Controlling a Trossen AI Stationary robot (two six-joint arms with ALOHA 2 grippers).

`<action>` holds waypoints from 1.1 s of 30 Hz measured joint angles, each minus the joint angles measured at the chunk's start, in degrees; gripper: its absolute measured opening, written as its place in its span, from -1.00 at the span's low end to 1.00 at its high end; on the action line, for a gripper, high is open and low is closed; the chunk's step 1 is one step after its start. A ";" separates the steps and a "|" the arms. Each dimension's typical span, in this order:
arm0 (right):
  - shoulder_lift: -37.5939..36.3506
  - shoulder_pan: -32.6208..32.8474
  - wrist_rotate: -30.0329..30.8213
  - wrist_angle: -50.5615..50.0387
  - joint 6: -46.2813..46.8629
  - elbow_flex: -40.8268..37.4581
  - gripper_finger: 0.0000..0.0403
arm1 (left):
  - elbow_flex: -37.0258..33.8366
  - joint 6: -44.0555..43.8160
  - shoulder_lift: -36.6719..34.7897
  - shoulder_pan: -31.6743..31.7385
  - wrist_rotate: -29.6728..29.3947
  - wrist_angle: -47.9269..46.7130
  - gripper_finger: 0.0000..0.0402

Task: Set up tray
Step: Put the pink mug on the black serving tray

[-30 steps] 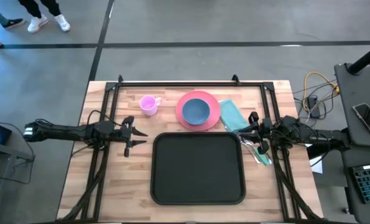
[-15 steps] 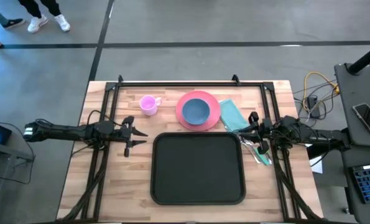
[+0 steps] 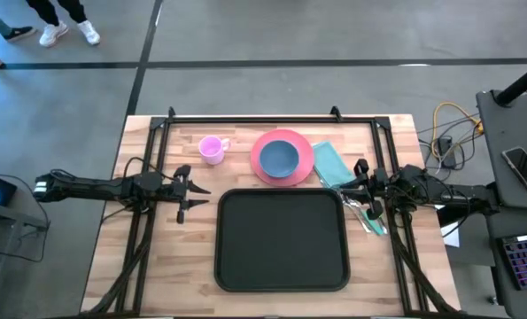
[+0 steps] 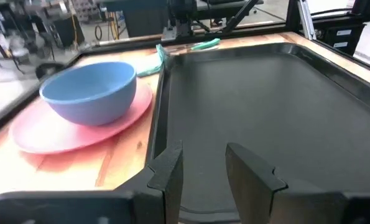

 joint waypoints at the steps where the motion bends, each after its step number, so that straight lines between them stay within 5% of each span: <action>1: -0.02 0.00 0.01 0.00 -1.34 0.01 -0.65 | 0.00 -0.73 -0.02 0.00 0.04 0.94 -0.49; 9: -0.02 0.00 0.08 0.07 -2.39 0.01 -0.65 | 0.23 -39.89 0.13 0.00 -0.98 8.51 -0.49; 14: 0.00 0.00 5.16 5.78 -2.33 0.00 -0.63 | 0.24 -60.01 -0.02 0.00 -2.17 14.49 -0.49; 23: -0.02 0.00 5.87 20.41 -9.86 0.04 -0.64 | 0.05 -65.12 0.09 0.00 -5.90 15.79 -0.49; 33: -0.02 0.00 5.92 20.65 -9.86 0.04 -0.63 | 0.03 -65.42 0.11 0.02 -10.74 15.79 -0.49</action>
